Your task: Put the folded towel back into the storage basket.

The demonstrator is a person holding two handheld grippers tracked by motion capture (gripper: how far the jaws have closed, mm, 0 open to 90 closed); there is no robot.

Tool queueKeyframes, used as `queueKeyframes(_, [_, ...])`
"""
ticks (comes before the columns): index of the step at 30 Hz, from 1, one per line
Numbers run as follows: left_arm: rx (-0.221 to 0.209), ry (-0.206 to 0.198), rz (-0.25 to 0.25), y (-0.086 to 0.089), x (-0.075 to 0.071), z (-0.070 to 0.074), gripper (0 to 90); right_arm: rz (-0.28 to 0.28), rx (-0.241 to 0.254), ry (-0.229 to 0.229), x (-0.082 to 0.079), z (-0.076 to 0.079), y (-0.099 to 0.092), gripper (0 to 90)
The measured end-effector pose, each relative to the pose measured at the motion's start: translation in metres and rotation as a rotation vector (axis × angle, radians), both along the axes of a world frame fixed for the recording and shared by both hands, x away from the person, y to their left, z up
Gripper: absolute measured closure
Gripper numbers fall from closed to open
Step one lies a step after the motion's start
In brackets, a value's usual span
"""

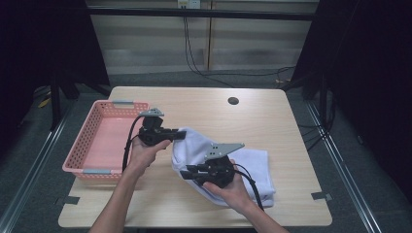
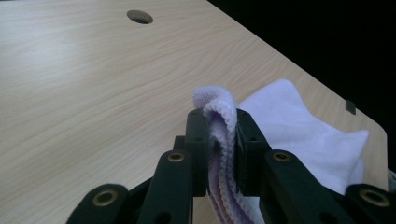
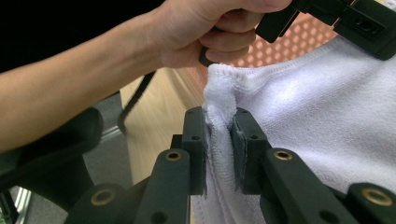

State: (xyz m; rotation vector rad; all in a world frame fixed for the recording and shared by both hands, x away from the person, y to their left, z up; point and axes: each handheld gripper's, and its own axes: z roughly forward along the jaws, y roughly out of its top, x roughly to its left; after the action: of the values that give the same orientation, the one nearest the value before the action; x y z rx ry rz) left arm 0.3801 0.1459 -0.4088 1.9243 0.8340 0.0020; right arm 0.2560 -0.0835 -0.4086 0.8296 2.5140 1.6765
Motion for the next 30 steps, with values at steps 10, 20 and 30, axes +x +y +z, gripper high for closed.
queueKeyframes(10, [0.002,-0.018,0.047,0.039,-0.002,0.028,78.7,0.047,0.033,-0.061,0.008,0.033,0.03,77.4])
queueKeyframes(20, [0.018,0.004,0.017,0.005,0.007,0.005,78.1,-0.024,0.072,-0.042,0.004,0.007,0.02,77.3])
queueKeyframes(30, [0.023,-0.014,-0.053,-0.045,0.001,0.001,77.9,-0.096,0.047,-0.056,-0.017,-0.002,-0.024,76.8])
